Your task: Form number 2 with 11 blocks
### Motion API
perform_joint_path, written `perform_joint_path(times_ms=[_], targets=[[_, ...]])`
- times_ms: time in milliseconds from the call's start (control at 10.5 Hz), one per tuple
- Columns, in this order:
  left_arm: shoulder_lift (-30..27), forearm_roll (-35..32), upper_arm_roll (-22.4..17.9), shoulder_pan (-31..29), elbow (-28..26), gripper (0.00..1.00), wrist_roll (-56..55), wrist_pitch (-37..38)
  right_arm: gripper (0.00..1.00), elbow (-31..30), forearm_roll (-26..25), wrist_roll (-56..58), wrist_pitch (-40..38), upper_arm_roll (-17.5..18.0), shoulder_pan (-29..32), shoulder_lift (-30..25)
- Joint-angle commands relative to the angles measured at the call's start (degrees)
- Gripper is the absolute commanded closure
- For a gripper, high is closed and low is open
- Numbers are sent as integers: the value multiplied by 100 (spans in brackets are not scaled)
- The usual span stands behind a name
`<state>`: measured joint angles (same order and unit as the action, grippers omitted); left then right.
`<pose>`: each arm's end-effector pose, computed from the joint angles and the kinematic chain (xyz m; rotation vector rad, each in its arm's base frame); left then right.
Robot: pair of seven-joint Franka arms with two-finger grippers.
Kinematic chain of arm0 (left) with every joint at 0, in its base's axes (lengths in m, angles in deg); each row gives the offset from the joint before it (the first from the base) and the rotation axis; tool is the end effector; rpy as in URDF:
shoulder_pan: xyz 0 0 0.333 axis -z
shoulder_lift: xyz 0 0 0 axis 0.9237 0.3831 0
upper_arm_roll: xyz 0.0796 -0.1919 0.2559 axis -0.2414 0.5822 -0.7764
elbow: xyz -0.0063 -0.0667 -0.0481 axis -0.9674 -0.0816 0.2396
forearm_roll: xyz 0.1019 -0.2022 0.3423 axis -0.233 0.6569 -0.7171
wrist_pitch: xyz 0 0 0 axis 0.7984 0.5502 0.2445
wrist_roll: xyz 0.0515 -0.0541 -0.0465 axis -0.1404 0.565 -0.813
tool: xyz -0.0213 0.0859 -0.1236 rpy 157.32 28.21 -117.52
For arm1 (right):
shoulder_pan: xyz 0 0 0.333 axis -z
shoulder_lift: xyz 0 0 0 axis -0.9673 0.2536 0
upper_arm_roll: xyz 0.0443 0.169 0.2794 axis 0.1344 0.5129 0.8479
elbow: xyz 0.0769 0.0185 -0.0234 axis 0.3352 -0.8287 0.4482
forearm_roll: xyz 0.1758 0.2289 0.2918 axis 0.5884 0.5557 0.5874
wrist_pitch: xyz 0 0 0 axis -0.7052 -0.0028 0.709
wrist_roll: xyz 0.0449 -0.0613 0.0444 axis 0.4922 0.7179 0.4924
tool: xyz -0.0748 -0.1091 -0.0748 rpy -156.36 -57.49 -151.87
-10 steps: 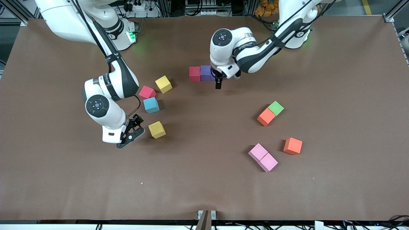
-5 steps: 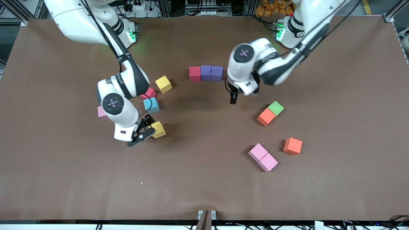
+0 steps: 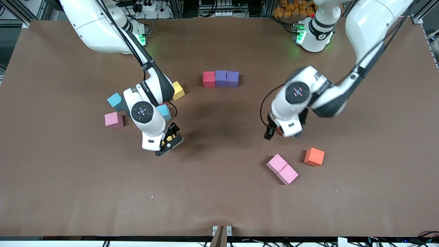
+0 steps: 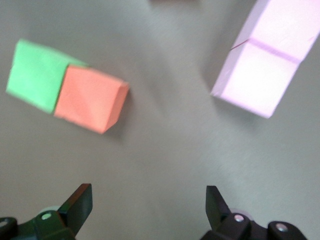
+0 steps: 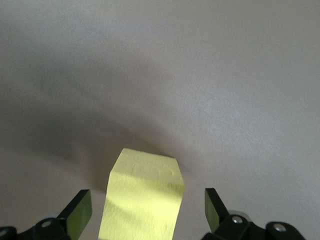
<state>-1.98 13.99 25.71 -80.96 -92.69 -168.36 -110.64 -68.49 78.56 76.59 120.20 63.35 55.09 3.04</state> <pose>0.6029 -0.3113 0.2639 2.6505 1.6798 -0.1167 0.6228 0.2911 0.1827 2.9480 0.9903 -0.0313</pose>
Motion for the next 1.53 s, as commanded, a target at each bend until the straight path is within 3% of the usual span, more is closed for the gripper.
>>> perform_joint_path(times_ms=[0, 191, 382, 477, 573, 668, 764, 955, 1432], targets=[[578, -112, -705, 887, 1183, 0, 637, 443, 0, 295, 66, 204, -23, 32, 27, 316], [728, -50, -1532, 1574, 1677, 0, 1435, 540, 0, 260, 75, 310, 21, 32, 27, 387], [852, 73, -1825, 1673, 1933, 0, 2096, 531, 0, 216, 75, 302, 21, 41, 18, 466], [896, 73, -1896, 1665, 2012, 0, 2386, 531, 7, 138, 75, 276, 30, 41, 10, 466], [1009, 73, -1931, 1665, 2135, 0, 2519, 488, 50, 85, 84, 267, 21, 50, 18, 466], [1132, 73, -1940, 1673, 2258, 0, 2564, 453, 79, 41, 84, 258, 12, 50, 27, 458], [1220, 73, -1940, 1673, 2355, 0, 2643, 383, 95, 40, 84, 232, -31, 59, 18, 440], [1326, 73, -2010, 1673, 2417, 0, 2652, 102, 98, 75, 232, -170, -93, 382, 62, 396], [1511, 73, -2107, 1682, 2426, 0, 2661, -268, 98, 391, 374, -1786, -163, 683, -577, 352]])
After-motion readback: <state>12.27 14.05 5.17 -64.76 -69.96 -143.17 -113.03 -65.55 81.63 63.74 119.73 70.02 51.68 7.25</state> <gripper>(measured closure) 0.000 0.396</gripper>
